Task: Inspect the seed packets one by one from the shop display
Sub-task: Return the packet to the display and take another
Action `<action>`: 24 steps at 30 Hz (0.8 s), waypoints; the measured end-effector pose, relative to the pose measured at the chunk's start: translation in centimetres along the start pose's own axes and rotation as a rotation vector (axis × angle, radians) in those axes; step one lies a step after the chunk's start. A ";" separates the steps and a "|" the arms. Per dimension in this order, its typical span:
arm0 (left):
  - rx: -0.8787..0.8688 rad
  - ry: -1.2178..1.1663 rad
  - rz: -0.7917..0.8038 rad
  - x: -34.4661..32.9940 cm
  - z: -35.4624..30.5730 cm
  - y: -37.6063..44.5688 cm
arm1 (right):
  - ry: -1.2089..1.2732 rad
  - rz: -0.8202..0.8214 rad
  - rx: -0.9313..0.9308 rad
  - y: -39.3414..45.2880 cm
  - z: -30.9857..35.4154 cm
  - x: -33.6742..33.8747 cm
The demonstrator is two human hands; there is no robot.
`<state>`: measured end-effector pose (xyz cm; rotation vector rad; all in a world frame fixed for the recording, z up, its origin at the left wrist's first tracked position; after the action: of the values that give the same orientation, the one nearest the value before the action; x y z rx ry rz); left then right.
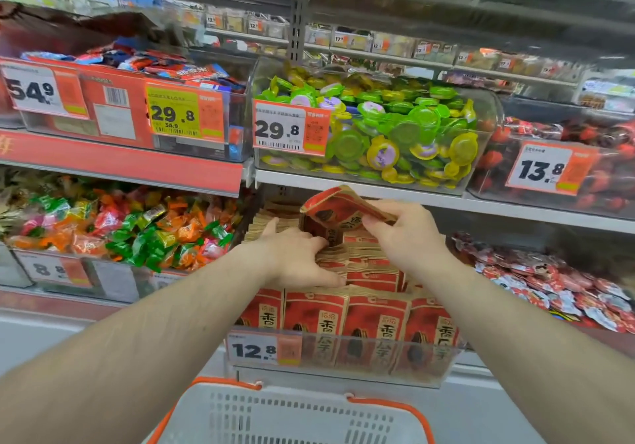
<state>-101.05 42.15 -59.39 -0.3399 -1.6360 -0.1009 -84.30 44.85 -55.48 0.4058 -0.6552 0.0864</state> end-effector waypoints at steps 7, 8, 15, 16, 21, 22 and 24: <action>-0.007 0.007 0.013 0.2 0.0 0.5 | -0.154 0.103 -0.077 1.6 -1.4 -1.6; -0.004 0.011 0.012 0.3 0.0 0.6 | -0.184 0.122 -0.083 1.9 -1.3 -1.8; 0.016 0.058 0.019 0.3 0.2 1.7 | -0.432 0.304 -0.094 5.2 -1.4 -4.7; 0.015 0.073 0.025 0.3 0.3 1.9 | -0.485 0.336 -0.113 5.6 -1.5 -5.0; -0.009 0.069 0.024 0.3 0.6 2.4 | -0.692 0.331 -0.142 7.5 -1.8 -6.4; -0.005 0.051 0.019 0.2 0.8 2.4 | -0.721 0.287 -0.130 7.7 -1.7 -6.5; 0.004 0.033 0.005 -0.1 0.9 2.4 | -0.751 0.205 -0.071 7.7 -1.4 -6.7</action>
<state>-101.24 44.68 -59.90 -0.3374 -1.6024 -0.0988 -90.40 52.82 -57.94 0.2945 -1.4364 0.1047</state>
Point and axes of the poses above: each hand's wrist, its own y-axis towards the middle knuckle, its own x-axis out of the back of the hand, z = x × y, the point moved 3 cm from there along y, towards the middle knuckle, and after that the axes turned 7 degrees about -x, right-handed, at the moved point
